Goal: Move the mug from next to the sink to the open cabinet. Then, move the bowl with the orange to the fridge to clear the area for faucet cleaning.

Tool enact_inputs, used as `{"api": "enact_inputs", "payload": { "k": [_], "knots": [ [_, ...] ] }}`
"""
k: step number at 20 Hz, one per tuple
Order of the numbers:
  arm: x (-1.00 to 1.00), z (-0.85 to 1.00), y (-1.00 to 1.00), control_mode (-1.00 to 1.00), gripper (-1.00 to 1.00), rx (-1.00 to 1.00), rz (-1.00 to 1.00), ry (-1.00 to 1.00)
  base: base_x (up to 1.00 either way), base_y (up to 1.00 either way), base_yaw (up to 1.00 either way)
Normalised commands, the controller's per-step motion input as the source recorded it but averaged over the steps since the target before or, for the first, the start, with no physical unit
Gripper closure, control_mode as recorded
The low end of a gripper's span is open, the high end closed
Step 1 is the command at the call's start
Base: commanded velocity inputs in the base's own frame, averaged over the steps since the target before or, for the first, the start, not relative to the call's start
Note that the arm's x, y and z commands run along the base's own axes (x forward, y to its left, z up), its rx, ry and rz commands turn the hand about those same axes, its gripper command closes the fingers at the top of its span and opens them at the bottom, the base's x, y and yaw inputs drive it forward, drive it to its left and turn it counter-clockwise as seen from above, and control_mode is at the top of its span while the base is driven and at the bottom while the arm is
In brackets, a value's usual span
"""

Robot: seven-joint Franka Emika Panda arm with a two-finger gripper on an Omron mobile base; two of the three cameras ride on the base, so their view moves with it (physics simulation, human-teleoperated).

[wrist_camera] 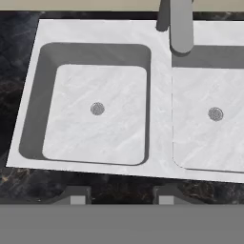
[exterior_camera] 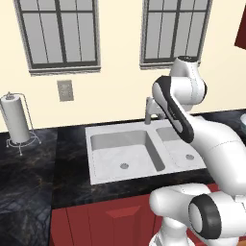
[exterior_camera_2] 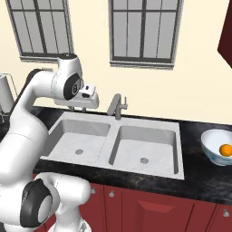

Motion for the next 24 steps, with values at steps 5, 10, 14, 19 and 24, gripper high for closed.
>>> {"api": "enact_inputs", "payload": {
  "k": [5,10,14,19,24],
  "knots": [
    [0.0,0.0,0.0,-1.0,-1.0,0.0,0.0,0.0,0.0,0.0,0.0],
    [-0.2,0.0,-0.06,-1.0,-1.0,0.01,-0.01,0.0,0.0,0.0,0.0],
    [-0.04,-0.01,-0.23,-1.0,-1.0,0.02,-0.06,0.0,0.0,0.0,0.0],
    [-0.01,0.0,-0.1,1.0,-1.0,0.0,-0.01,-0.02,-0.03,-0.73,-0.07],
    [0.0,0.0,0.0,1.0,-1.0,0.0,0.0,0.0,-0.07,-1.0,-0.15]
  ]
}}
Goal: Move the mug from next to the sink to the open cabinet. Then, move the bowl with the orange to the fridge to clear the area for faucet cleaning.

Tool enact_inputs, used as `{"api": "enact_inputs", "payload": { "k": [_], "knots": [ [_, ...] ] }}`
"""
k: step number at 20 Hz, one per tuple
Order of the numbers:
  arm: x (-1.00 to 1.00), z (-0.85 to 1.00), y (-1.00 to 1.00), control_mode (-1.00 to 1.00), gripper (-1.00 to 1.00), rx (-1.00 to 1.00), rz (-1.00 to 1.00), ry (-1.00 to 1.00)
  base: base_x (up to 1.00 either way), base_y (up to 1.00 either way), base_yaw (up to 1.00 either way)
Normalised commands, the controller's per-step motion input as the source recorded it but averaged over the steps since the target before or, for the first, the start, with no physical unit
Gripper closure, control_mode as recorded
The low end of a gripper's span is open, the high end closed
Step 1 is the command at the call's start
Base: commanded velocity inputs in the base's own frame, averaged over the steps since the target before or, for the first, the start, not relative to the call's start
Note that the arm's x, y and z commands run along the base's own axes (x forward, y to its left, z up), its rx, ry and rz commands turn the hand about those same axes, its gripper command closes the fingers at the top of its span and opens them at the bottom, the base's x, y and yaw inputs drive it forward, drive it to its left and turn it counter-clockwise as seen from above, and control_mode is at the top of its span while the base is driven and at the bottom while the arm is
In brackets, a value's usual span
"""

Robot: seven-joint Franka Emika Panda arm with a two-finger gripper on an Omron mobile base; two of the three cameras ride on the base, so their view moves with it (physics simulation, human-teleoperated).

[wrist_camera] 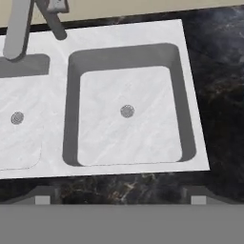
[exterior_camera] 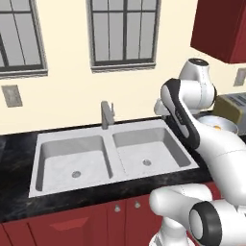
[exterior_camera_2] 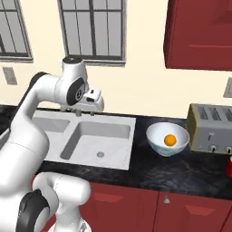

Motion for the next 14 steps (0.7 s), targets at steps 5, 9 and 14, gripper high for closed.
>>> {"api": "enact_inputs", "payload": {
  "k": [5,9,14],
  "knots": [
    [0.0,0.0,0.0,1.0,-1.0,0.0,0.0,0.0,-0.57,-1.0,-0.17],
    [0.0,0.0,0.0,1.0,-1.0,0.0,0.0,0.0,-0.23,-1.0,-0.21],
    [0.0,0.0,0.0,1.0,-1.0,0.0,0.0,0.0,-0.02,-0.98,-0.19]
  ]
}}
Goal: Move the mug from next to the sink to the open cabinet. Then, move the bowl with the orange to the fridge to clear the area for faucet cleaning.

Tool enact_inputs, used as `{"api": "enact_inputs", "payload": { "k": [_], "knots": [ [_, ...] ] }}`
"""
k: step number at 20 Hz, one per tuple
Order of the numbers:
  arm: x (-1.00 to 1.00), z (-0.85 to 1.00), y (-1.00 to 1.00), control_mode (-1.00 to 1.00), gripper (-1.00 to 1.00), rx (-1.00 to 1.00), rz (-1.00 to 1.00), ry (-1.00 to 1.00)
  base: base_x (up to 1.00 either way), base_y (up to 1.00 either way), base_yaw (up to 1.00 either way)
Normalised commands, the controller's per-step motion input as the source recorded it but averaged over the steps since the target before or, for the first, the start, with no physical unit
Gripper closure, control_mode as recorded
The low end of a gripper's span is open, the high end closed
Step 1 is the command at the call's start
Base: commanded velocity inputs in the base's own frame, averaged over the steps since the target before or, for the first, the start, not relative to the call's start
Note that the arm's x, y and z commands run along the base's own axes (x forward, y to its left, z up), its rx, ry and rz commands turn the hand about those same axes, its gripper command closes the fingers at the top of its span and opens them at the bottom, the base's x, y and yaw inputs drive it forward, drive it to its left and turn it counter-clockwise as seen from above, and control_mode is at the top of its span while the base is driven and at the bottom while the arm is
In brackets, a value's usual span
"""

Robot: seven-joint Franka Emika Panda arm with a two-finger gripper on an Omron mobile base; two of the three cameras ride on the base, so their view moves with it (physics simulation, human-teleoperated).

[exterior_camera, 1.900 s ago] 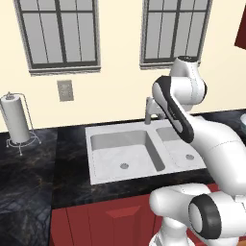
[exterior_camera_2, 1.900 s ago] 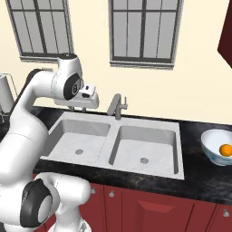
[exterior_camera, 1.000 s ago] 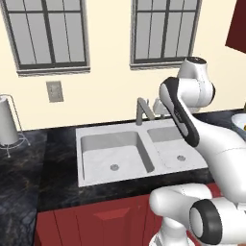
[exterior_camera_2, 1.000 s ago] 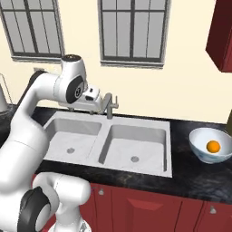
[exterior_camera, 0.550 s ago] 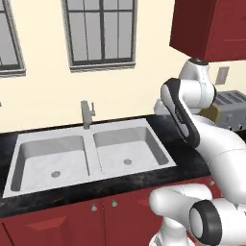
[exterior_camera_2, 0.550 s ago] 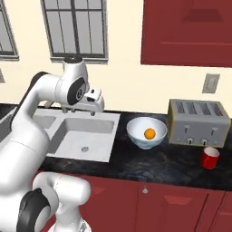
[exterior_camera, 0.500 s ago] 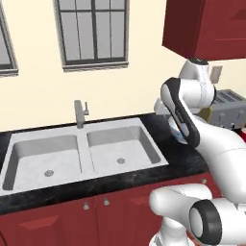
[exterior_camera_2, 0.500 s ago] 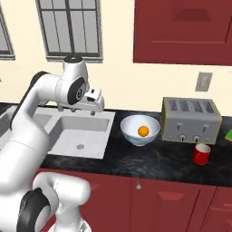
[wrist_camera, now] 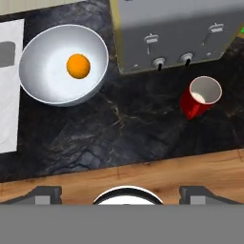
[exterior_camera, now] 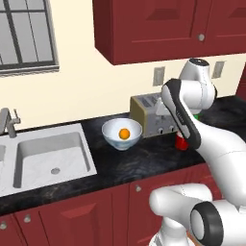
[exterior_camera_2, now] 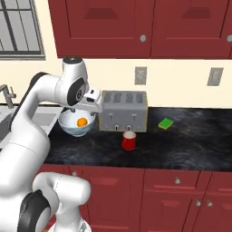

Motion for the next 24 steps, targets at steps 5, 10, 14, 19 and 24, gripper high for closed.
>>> {"api": "enact_inputs", "payload": {
  "k": [5,10,14,19,24],
  "knots": [
    [0.06,-0.06,0.0,-1.0,-1.0,0.0,-0.02,0.01,0.12,-0.38,-0.16],
    [0.32,-0.62,0.39,-1.0,-1.0,-0.06,-0.21,0.1,0.0,0.0,0.0],
    [0.58,-0.81,0.07,-1.0,-1.0,-0.01,-0.47,0.01,0.0,0.0,0.0],
    [0.45,-0.87,-0.19,-1.0,-1.0,-0.04,-0.5,0.0,0.0,0.0,0.0],
    [0.31,-0.49,-0.43,-1.0,-1.0,-0.01,-0.2,0.0,0.0,0.0,0.0]
  ]
}}
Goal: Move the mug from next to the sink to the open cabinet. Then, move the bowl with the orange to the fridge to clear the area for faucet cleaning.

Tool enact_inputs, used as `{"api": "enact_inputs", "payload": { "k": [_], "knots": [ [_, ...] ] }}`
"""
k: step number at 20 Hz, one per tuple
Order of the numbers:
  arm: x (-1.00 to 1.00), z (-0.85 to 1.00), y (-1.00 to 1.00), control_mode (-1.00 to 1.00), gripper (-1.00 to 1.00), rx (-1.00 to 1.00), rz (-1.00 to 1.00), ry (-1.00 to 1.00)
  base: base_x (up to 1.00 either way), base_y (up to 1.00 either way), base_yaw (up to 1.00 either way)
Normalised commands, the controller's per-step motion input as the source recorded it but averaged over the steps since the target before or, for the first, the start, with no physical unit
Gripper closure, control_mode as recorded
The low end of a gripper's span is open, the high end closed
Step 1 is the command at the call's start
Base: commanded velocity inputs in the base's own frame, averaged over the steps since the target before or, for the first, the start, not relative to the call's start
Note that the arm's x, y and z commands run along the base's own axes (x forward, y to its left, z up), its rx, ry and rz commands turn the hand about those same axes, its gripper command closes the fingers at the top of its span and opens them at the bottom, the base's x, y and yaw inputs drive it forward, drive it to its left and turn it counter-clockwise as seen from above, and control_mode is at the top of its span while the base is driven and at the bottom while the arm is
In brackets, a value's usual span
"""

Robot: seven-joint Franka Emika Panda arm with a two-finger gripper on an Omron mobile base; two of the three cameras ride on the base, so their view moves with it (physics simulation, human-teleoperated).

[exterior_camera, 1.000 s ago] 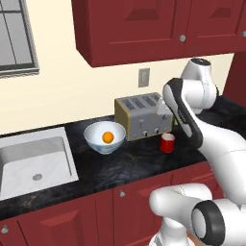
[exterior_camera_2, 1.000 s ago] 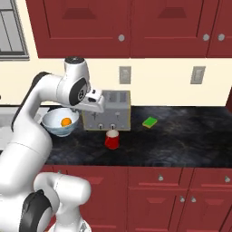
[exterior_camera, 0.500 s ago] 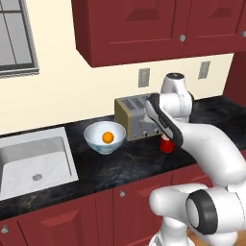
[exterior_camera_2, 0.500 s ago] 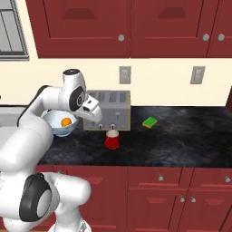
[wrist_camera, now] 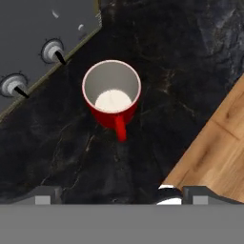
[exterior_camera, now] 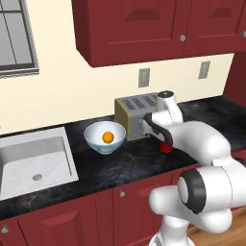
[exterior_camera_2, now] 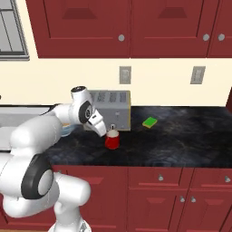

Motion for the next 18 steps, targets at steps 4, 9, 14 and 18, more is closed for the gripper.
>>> {"api": "enact_inputs", "payload": {
  "k": [4,9,14,18],
  "knots": [
    [0.14,-0.34,-0.53,-1.0,-1.0,0.0,0.02,0.0,0.0,0.0,0.0],
    [0.0,-0.41,-0.16,-1.0,-1.0,0.0,0.07,0.0,0.0,0.0,0.0],
    [0.0,-0.36,0.0,-1.0,-1.0,0.0,0.03,0.0,0.0,0.0,0.0],
    [0.03,-0.28,0.0,-1.0,-1.0,0.0,0.02,0.0,0.0,0.0,0.0]
  ]
}}
